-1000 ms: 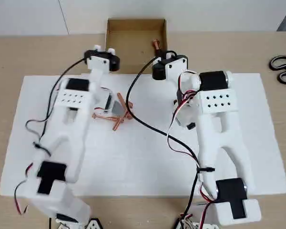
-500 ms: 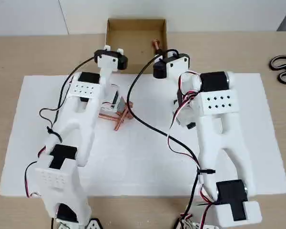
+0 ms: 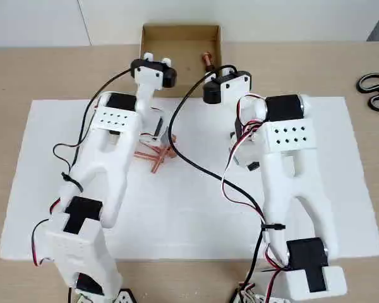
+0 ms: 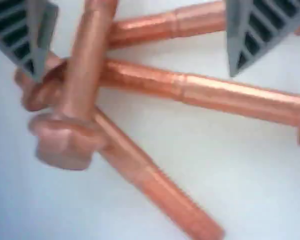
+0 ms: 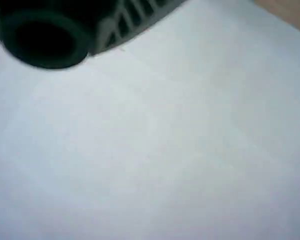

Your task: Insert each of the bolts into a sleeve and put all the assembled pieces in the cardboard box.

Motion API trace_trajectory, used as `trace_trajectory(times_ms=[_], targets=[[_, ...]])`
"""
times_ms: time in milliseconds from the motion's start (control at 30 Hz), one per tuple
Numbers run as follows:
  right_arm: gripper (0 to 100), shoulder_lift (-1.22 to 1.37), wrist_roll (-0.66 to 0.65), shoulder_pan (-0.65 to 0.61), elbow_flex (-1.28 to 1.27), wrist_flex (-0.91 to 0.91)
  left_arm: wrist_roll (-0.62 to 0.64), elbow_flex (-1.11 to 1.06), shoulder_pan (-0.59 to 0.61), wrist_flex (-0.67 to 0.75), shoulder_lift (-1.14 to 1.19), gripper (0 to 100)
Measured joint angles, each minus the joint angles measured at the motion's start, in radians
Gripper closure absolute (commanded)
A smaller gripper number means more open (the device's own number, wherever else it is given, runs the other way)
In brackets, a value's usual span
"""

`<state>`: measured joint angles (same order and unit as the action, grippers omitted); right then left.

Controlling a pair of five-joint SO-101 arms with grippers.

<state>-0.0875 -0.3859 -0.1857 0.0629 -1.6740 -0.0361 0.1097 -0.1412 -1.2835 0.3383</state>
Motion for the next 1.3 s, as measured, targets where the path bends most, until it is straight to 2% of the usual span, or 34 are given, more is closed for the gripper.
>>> trace_trajectory(times_ms=[100, 233, 900, 1300], targets=[[99.5, 0.000, 0.000, 0.000, 0.000, 0.000, 0.011, 0.000, -0.017, 0.000, 0.000, 78], [99.5, 0.000, 0.000, 0.000, 0.000, 0.000, 0.011, 0.000, -0.026, 0.000, 0.000, 83], [99.5, 0.000, 0.006, 0.000, 0.000, 0.000, 0.046, 0.014, -0.054, 0.025, 0.075, 83], [99.5, 0.000, 0.006, 0.000, 0.000, 0.000, 0.052, 0.003, -0.072, 0.087, 0.075, 83]])
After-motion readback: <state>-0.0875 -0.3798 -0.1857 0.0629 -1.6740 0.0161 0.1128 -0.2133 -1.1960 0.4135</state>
